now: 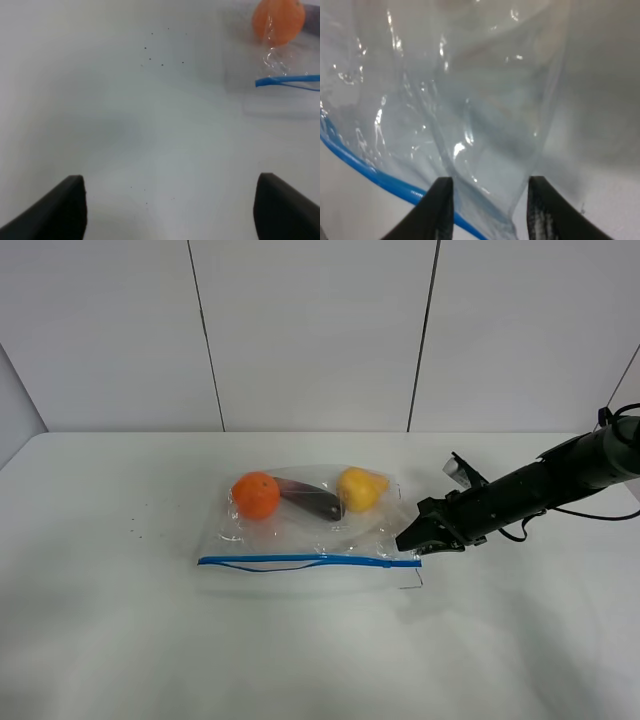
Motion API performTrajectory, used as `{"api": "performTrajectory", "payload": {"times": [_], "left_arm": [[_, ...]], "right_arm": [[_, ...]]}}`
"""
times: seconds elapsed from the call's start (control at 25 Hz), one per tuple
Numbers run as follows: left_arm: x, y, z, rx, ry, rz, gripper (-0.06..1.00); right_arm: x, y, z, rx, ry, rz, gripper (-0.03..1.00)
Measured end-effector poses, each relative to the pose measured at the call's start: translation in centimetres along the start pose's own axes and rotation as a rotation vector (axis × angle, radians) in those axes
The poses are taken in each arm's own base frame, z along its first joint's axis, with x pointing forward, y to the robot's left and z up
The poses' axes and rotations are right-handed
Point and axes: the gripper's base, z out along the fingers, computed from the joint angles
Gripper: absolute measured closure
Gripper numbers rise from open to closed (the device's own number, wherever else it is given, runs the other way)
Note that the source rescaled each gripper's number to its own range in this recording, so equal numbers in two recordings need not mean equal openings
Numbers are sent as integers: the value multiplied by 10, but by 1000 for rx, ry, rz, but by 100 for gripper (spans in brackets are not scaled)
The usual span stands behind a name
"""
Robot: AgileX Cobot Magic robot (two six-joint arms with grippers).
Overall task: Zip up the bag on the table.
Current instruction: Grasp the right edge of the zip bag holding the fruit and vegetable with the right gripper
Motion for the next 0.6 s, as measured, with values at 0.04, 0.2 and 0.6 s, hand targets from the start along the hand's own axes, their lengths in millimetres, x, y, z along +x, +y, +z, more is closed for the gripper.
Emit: {"api": "performTrajectory", "payload": {"times": [0.04, 0.2, 0.6], "left_arm": [[0, 0, 0, 0, 0, 0, 3], [0, 0, 0, 0, 0, 0, 3], [0, 0, 0, 0, 0, 0, 3]], "right_arm": [[0, 0, 0, -1, -1, 1, 54], [0, 0, 0, -5, -3, 4, 54], [0, 1, 0, -10, -1, 3, 81]]}}
